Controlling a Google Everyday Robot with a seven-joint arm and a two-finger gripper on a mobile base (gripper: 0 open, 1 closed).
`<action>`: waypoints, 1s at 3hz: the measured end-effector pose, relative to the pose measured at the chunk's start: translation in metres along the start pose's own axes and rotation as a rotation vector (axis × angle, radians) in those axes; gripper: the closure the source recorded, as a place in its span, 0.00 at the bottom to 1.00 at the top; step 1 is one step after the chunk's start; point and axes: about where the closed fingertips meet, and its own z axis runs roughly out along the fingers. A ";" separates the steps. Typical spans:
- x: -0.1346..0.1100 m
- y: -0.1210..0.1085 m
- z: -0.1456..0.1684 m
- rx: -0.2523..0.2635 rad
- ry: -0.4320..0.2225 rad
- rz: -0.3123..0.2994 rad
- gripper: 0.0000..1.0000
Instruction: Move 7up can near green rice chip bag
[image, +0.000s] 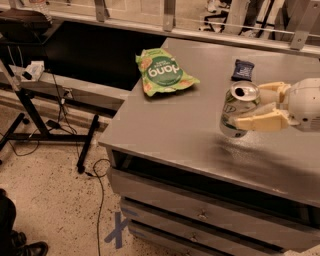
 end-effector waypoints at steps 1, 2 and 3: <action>0.000 0.000 0.000 0.000 0.000 0.000 1.00; -0.002 -0.001 0.008 0.002 -0.017 0.002 1.00; -0.014 -0.021 0.047 -0.002 -0.066 -0.016 1.00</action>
Offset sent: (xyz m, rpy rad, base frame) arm 0.0128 0.0135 -0.0032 0.0464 -0.0157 -0.0109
